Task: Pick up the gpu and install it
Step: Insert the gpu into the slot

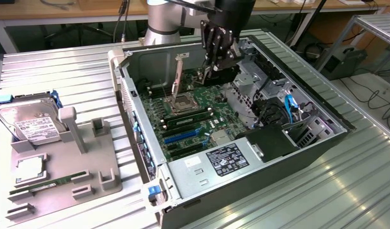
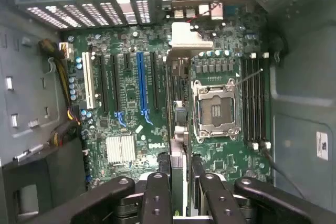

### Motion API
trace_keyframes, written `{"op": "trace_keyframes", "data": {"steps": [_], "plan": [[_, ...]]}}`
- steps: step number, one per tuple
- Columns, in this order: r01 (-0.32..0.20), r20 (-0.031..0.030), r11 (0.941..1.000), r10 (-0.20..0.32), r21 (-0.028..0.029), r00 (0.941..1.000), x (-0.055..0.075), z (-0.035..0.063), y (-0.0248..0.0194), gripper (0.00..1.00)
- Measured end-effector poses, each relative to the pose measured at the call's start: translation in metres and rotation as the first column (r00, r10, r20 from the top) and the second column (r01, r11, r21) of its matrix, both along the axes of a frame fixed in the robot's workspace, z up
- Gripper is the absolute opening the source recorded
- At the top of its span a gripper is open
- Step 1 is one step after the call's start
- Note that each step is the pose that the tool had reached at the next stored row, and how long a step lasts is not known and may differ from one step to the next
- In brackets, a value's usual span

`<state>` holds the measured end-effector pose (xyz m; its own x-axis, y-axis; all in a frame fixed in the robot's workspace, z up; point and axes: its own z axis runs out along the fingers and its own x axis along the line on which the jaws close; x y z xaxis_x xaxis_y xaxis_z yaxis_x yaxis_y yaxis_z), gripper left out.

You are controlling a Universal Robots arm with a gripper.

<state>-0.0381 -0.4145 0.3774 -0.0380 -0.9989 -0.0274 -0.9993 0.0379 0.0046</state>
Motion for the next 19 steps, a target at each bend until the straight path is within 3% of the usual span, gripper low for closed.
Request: {"op": "trace_keyframes", "data": {"steps": [1,6,9,10,11,12,19], "plan": [[-0.051,0.0,0.9987,0.051,0.0004,0.9987,0.0,-0.0002,0.0,0.26],[-0.051,0.0,0.9987,0.051,0.0003,0.9987,-0.008,-0.0037,-0.0061,0.26],[-0.051,0.0001,0.9987,0.051,0.002,0.9987,-0.011,-0.0091,-0.0165,0.26],[-0.07,0.0038,0.9955,0.07,0.0643,0.9976,-0.012,-0.0107,-0.0237,0.26],[-0.072,0.0038,0.9953,0.072,0.0643,0.9974,-0.014,-0.0136,-0.0287,0.26],[-0.072,0.0036,0.9953,0.072,0.064,0.9974,-0.019,-0.0184,-0.0302,0.26],[-0.072,0.0028,0.996,0.072,0.0515,0.9974,-0.022,-0.0245,-0.0306,0.26]]}}
